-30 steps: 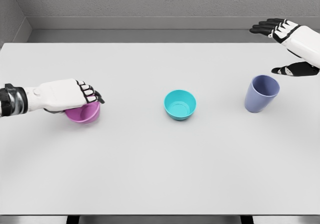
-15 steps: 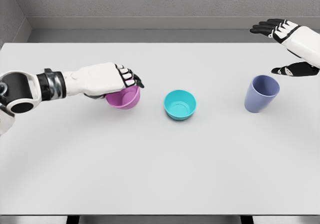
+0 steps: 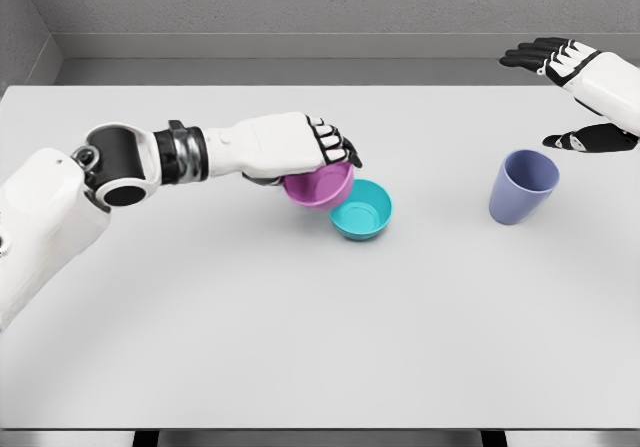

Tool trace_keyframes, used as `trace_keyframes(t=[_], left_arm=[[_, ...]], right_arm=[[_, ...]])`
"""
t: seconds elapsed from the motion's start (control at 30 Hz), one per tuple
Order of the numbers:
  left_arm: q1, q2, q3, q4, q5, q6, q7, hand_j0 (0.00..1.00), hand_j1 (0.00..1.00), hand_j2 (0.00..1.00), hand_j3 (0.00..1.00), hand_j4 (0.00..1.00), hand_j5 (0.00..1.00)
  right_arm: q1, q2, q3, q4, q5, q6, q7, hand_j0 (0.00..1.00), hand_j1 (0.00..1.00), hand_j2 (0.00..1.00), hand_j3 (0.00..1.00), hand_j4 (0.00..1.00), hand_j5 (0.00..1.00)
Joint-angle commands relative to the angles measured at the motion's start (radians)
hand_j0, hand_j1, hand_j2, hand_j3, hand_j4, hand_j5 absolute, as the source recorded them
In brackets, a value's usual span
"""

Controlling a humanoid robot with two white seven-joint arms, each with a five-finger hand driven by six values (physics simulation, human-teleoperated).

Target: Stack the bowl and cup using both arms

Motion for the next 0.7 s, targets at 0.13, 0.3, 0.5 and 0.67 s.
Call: trace_keyframes(t=[0.13, 0.3, 0.5, 0.67], left_arm=[[-0.009, -0.058, -0.024, 0.046, -0.028, 0.002, 0.001, 0.59, 0.59, 0.59, 0.59, 0.59, 0.59], [-0.023, -0.093, -0.040, 0.095, -0.044, 0.002, 0.001, 0.59, 0.59, 0.59, 0.59, 0.59, 0.59], [-0.044, -0.125, -0.070, 0.110, -0.050, 0.002, 0.001, 0.60, 0.60, 0.60, 0.60, 0.60, 0.60], [-0.044, -0.128, -0.083, 0.109, -0.051, 0.002, 0.001, 0.66, 0.66, 0.66, 0.66, 0.66, 0.66]], right_arm=[[0.000, 0.000, -0.001, 0.000, -0.007, 0.000, -0.001, 1.00, 1.00, 1.00, 1.00, 1.00, 1.00], [0.000, 0.000, -0.001, 0.000, -0.007, 0.000, -0.001, 1.00, 1.00, 1.00, 1.00, 1.00, 1.00], [0.000, 0.000, -0.001, 0.000, -0.007, 0.000, -0.001, 1.00, 1.00, 1.00, 1.00, 1.00, 1.00], [0.000, 0.000, -0.001, 0.000, -0.007, 0.000, -0.001, 1.00, 1.00, 1.00, 1.00, 1.00, 1.00]])
